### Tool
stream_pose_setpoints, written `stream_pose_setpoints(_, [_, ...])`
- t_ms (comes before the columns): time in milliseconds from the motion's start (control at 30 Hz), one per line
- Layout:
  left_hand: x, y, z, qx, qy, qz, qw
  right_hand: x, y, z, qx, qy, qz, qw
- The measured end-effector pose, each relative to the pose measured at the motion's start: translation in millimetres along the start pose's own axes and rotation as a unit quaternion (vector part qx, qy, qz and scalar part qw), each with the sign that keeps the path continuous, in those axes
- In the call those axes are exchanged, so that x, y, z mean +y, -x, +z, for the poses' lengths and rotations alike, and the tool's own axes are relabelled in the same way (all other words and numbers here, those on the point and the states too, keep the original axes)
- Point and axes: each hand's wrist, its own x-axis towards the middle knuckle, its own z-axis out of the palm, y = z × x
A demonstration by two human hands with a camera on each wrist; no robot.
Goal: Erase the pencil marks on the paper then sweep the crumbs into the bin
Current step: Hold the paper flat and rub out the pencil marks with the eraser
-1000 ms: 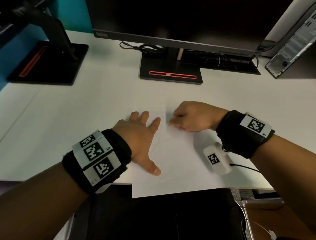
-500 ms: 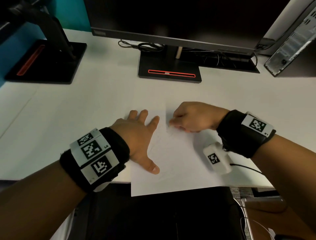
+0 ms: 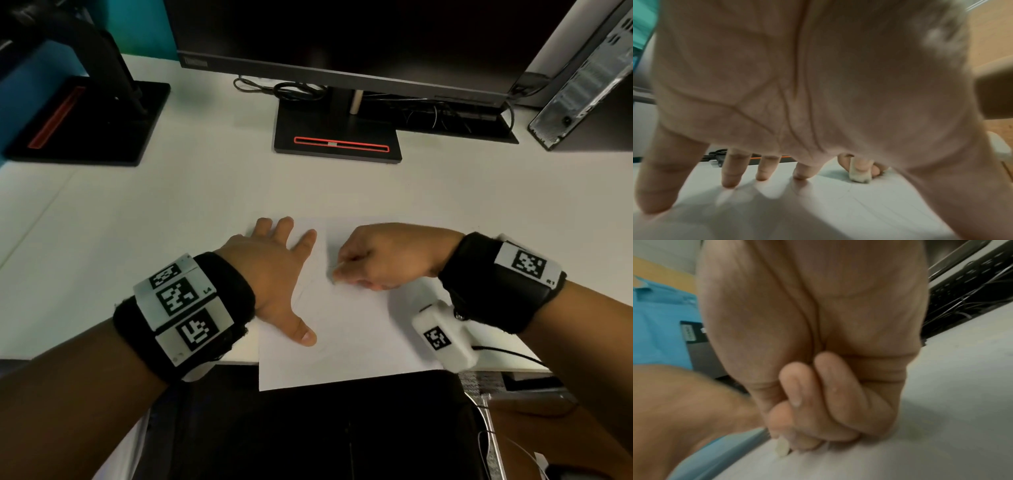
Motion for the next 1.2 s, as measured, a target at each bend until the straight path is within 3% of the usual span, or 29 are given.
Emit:
stream_pose_setpoints(133, [1, 2, -2, -0.007, 0.002, -0.001, 1.000, 10, -4, -12, 0.061, 0.003, 0.023, 0.998])
stream_pose_setpoints(300, [0, 1, -1, -0.003, 0.002, 0.001, 1.000, 5, 0, 0, 0.013, -0.002, 0.004, 1.000])
stream_pose_setpoints(433, [0, 2, -1, -0.006, 0.003, -0.001, 1.000, 9, -5, -9, 0.080, 0.017, 0.022, 0.996])
stream_pose_setpoints(600, [-1, 0, 1, -0.002, 0.001, 0.004, 1.000, -2, -3, -1, 0.012, 0.010, -0.002, 1.000])
stream_pose_setpoints(767, [0, 1, -1, -0.003, 0.001, 0.000, 1.000, 4, -15, -12, 0.106, 0.048, 0.009, 0.993])
stream_pose_setpoints(933, [-1, 1, 0, -0.005, 0.002, 0.000, 1.000, -1, -9, -7, 0.003, 0.011, -0.001, 1.000])
stream_pose_setpoints(1067, [-1, 1, 0, -0.005, 0.003, 0.000, 1.000, 3, -15, -15, 0.111, 0.073, -0.002, 0.991])
stream_pose_setpoints(1133, [-1, 1, 0, -0.008, 0.005, 0.001, 1.000, -2, -12, -8, 0.083, 0.086, -0.028, 0.992])
stream_pose_setpoints(1200, [0, 0, -1, -0.009, 0.005, 0.001, 1.000, -4, -5, -6, 0.007, 0.057, -0.025, 0.998])
